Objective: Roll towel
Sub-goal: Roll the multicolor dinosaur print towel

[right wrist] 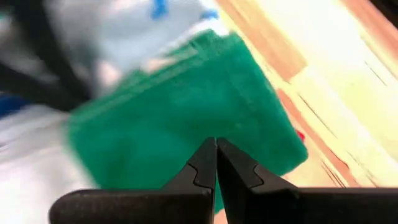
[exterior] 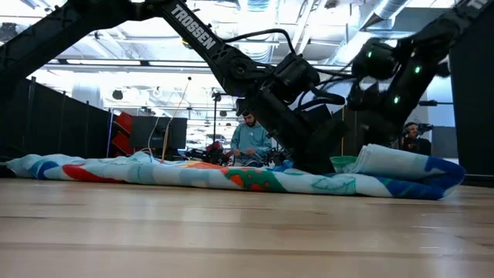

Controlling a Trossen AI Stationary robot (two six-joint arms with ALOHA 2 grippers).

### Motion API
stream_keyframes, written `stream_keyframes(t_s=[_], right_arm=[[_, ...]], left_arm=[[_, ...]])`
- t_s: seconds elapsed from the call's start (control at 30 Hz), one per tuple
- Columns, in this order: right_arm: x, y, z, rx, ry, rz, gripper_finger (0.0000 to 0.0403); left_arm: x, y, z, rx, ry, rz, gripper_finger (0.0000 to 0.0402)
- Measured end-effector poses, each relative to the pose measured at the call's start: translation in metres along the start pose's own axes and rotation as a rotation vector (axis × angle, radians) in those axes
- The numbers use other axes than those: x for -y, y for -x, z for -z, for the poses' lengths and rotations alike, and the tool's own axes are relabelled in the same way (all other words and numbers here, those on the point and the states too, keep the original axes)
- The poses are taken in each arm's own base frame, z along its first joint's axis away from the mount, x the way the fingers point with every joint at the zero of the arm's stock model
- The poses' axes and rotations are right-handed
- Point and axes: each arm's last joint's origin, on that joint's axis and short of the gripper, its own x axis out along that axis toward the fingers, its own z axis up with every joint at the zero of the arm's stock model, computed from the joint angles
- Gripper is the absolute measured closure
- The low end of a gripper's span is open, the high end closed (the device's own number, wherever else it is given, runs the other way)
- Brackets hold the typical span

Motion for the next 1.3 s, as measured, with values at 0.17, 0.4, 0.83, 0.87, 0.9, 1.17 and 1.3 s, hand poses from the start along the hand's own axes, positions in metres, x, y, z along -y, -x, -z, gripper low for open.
stream_keyframes(t_s=[0.17, 0.4, 0.83, 0.87, 0.9, 1.17, 1.3], right_arm=[[0.000, -0.024, -0.002, 0.037, 0.030, 0.028, 0.0403], [-0.017, -0.037, -0.006, 0.084, 0.061, -0.095, 0.0403], [-0.023, -0.012, -0.009, 0.097, 0.068, -0.192, 0.0403], [-0.020, -0.004, -0.009, 0.102, 0.063, -0.185, 0.0403], [-0.018, 0.003, -0.009, 0.106, 0.062, -0.174, 0.0403], [0.003, 0.033, 0.017, 0.042, -0.080, 0.109, 0.0403], [0.014, 0.016, 0.020, 0.031, -0.263, 0.167, 0.0403]], left_arm=[[0.000, 0.000, 0.000, -0.001, 0.001, 0.000, 0.0389], [0.000, 0.000, 0.001, -0.008, 0.016, -0.002, 0.0389], [0.000, 0.000, 0.001, -0.009, 0.037, -0.002, 0.0389], [0.000, 0.000, 0.001, -0.009, 0.040, -0.002, 0.0389], [0.000, 0.000, 0.001, -0.009, 0.041, -0.002, 0.0389], [0.000, 0.000, 0.001, -0.007, 0.041, -0.002, 0.0389], [0.000, 0.000, 0.001, -0.004, 0.039, -0.002, 0.0389]])
